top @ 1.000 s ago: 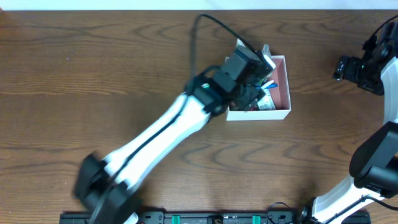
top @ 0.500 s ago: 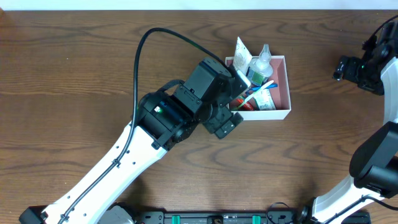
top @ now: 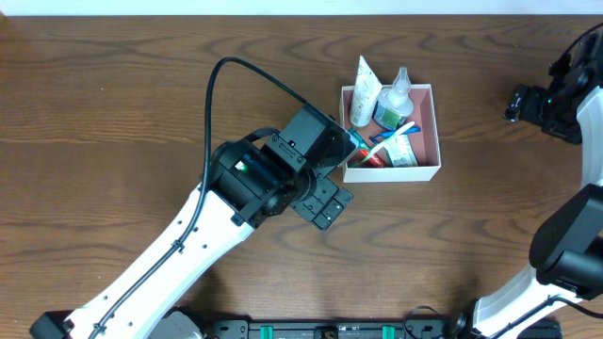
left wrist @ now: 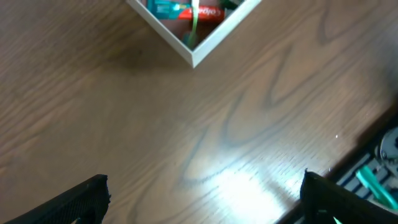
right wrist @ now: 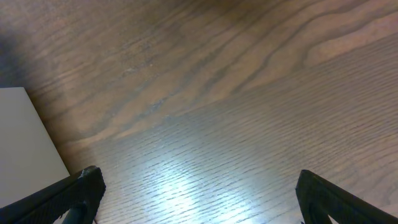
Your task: Pack container
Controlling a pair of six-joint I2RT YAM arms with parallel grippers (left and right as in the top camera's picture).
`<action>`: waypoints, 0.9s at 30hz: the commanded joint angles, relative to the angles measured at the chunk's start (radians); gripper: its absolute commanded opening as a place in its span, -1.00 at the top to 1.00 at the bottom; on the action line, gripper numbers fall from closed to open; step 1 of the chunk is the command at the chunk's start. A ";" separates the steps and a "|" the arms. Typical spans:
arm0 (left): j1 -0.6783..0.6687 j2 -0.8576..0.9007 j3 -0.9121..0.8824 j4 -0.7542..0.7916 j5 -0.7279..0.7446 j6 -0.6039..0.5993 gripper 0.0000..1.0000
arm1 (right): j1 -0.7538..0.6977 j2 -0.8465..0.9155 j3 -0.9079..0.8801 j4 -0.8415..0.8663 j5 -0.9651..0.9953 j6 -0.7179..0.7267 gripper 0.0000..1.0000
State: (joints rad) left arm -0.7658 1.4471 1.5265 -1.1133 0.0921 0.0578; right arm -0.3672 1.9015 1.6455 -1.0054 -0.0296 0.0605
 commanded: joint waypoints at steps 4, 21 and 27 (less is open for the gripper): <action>0.012 -0.082 -0.145 0.210 -0.078 -0.034 -0.96 | -0.006 -0.002 0.000 0.000 -0.001 0.010 -0.98; 0.390 -0.798 -1.138 0.948 0.111 -0.136 -0.96 | -0.006 -0.002 0.000 0.000 -0.001 0.010 -0.99; 0.491 -1.079 -1.312 1.015 0.111 -0.150 -0.96 | -0.006 -0.002 0.000 0.000 -0.001 0.010 -0.98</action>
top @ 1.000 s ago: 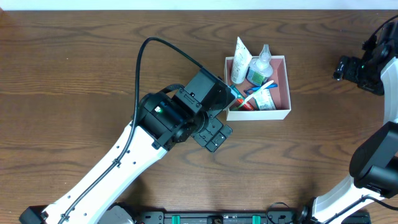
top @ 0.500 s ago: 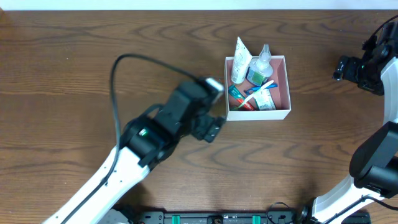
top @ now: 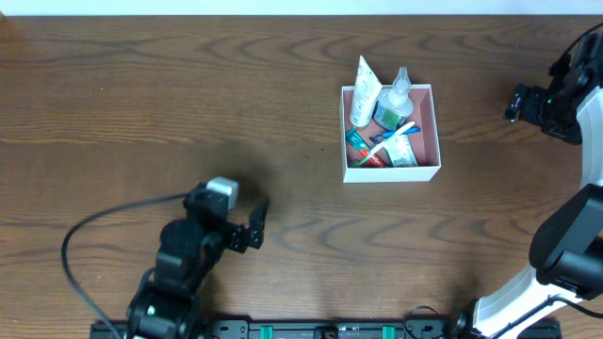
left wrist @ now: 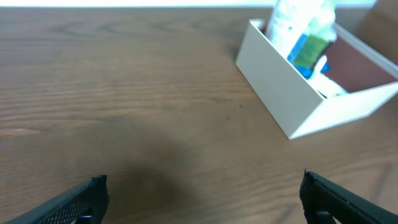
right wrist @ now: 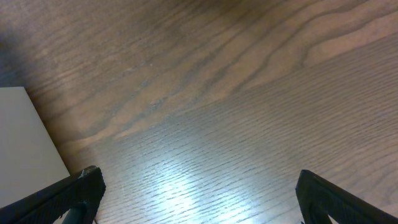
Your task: Pack container
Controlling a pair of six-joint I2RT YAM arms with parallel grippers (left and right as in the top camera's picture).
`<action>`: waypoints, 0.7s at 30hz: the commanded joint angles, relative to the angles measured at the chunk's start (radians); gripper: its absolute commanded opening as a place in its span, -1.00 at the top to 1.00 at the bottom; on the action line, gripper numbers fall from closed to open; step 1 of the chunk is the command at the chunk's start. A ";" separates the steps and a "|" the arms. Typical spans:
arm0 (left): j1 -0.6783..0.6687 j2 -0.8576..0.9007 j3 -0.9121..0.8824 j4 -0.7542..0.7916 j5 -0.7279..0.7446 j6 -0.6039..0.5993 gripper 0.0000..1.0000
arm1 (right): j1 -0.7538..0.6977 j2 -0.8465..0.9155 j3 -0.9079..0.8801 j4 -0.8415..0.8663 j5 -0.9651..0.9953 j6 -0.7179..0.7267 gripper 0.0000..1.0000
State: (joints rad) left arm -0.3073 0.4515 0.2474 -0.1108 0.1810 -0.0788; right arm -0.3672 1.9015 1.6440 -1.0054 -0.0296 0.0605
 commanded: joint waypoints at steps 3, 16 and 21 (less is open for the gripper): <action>0.074 -0.143 -0.040 0.012 0.021 -0.013 -0.96 | -0.006 -0.002 0.002 0.000 -0.001 0.010 -0.99; 0.202 -0.283 -0.049 -0.113 0.021 -0.008 -0.96 | -0.006 -0.002 0.002 0.000 -0.001 0.010 -0.99; 0.235 -0.327 -0.067 -0.120 0.021 -0.008 -0.96 | -0.006 -0.002 0.002 0.000 -0.001 0.010 -0.99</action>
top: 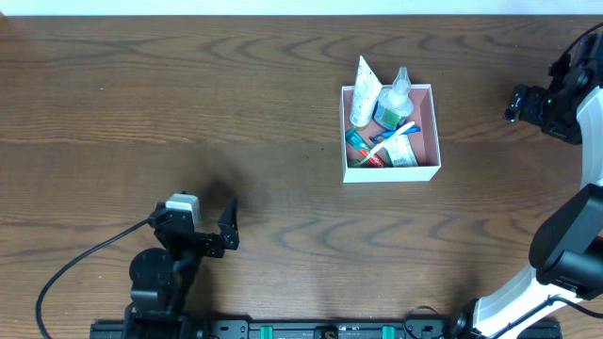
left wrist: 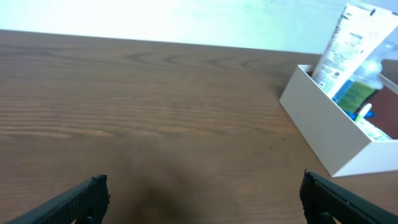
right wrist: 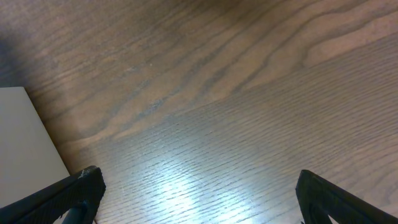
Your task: Pack container
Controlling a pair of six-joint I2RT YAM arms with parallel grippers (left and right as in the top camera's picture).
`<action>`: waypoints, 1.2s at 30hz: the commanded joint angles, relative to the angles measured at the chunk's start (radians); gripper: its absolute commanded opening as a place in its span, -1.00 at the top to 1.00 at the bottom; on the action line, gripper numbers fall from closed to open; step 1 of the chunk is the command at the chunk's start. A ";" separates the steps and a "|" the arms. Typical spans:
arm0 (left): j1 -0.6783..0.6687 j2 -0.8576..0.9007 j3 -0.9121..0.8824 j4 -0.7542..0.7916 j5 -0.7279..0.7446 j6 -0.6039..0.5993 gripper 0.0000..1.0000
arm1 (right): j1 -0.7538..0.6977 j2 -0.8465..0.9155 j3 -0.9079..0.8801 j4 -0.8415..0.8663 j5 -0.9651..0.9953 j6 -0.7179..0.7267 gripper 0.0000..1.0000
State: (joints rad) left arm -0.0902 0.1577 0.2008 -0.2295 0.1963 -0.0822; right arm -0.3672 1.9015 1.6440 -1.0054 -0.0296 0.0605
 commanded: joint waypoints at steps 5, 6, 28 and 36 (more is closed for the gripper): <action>0.020 -0.109 -0.063 0.001 0.015 -0.006 -0.96 | -0.006 -0.002 0.002 0.000 -0.001 0.010 -0.98; 0.020 -0.119 -0.066 0.003 0.017 -0.005 -0.96 | -0.006 -0.002 0.002 0.000 -0.001 0.010 -0.99; 0.053 -0.156 -0.124 0.081 0.018 -0.002 -0.96 | -0.006 -0.002 0.002 0.000 -0.001 0.010 -0.98; 0.053 -0.156 -0.178 0.191 0.019 -0.002 -0.96 | -0.006 -0.002 0.002 0.000 -0.001 0.010 -0.98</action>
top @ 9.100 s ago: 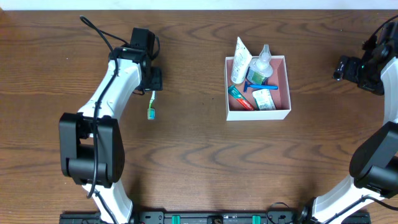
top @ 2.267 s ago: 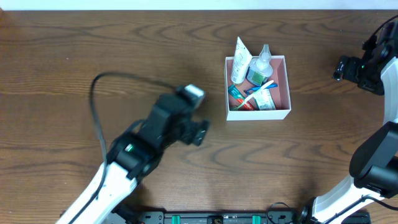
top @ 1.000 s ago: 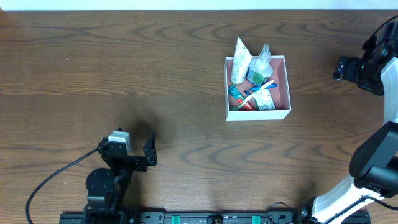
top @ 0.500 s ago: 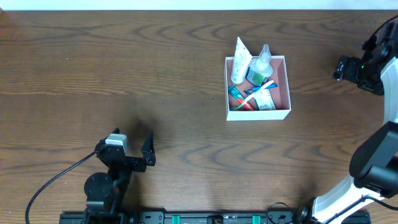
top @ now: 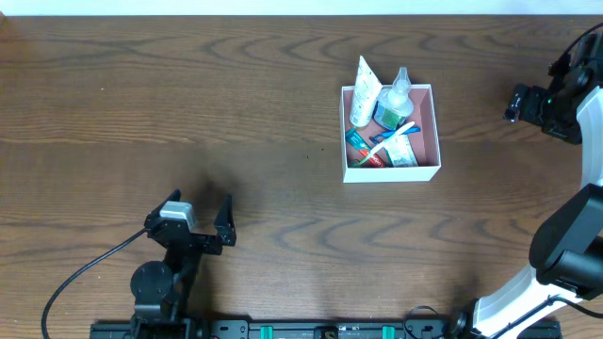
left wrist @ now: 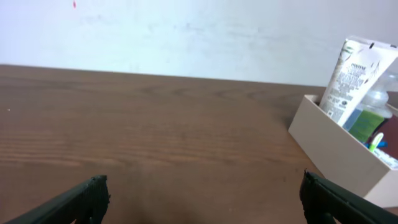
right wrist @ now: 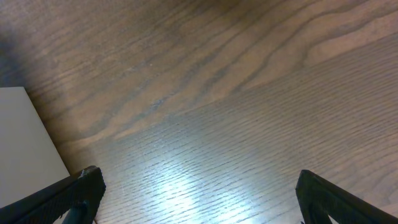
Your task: Pack container
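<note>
A white box with a pink floor [top: 431, 132] stands right of the table's middle, packed with a white tube [top: 366, 91], a clear bottle with green label [top: 396, 94], toothbrushes and a toothpaste pack. The left wrist view shows the box's white wall [left wrist: 339, 152] with the tube [left wrist: 354, 74] leaning out of it. My left gripper [top: 198, 224] is folded back at the near left edge, open and empty, far from the box. My right gripper [top: 526, 102] hangs open at the far right, holding nothing.
Dark wood table [top: 188, 94] all round the box. A black cable [top: 85, 273] trails from the left arm at the near edge. A pale wall [left wrist: 186, 31] rises behind the table. The box's white corner [right wrist: 25, 137] shows at the right wrist view's left.
My left gripper has tilted up slightly at the near left edge, so its view now takes in more of the wall. The right arm and the box have not changed.
My left gripper was open right beside the box's near left corner. Then the arm was drawn back toward the near left of the table, then folded low at the edge, where it now rests. The right arm has stayed still throughout.
</note>
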Controlling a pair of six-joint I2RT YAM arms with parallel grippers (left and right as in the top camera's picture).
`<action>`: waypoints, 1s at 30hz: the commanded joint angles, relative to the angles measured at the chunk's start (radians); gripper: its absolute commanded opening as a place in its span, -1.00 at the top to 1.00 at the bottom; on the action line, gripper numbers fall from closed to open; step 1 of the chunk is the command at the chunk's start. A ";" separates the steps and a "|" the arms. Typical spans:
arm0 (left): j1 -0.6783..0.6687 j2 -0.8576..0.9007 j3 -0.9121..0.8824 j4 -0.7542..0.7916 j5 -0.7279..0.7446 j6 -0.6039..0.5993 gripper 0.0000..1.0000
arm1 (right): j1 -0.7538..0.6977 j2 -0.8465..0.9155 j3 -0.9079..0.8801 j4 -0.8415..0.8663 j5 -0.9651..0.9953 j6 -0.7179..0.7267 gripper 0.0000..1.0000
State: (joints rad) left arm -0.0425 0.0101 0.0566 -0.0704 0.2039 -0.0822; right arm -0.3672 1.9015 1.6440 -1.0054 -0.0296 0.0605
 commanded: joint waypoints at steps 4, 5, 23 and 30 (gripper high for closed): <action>0.005 -0.009 -0.053 0.054 0.016 -0.002 -0.96 | -0.006 -0.002 0.002 0.000 -0.001 0.010 -0.99; 0.005 -0.009 -0.053 0.054 0.016 -0.002 -0.96 | -0.006 -0.002 0.002 0.000 -0.001 0.010 -0.99; 0.005 -0.006 -0.053 0.020 0.016 -0.002 -0.96 | -0.006 -0.002 0.002 0.000 -0.001 0.010 -0.98; 0.005 -0.006 -0.053 0.020 0.016 -0.002 -0.96 | -0.006 -0.002 0.002 0.000 -0.001 0.010 -0.98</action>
State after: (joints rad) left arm -0.0418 0.0101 0.0250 -0.0216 0.2066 -0.0822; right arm -0.3672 1.9015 1.6444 -1.0054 -0.0296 0.0605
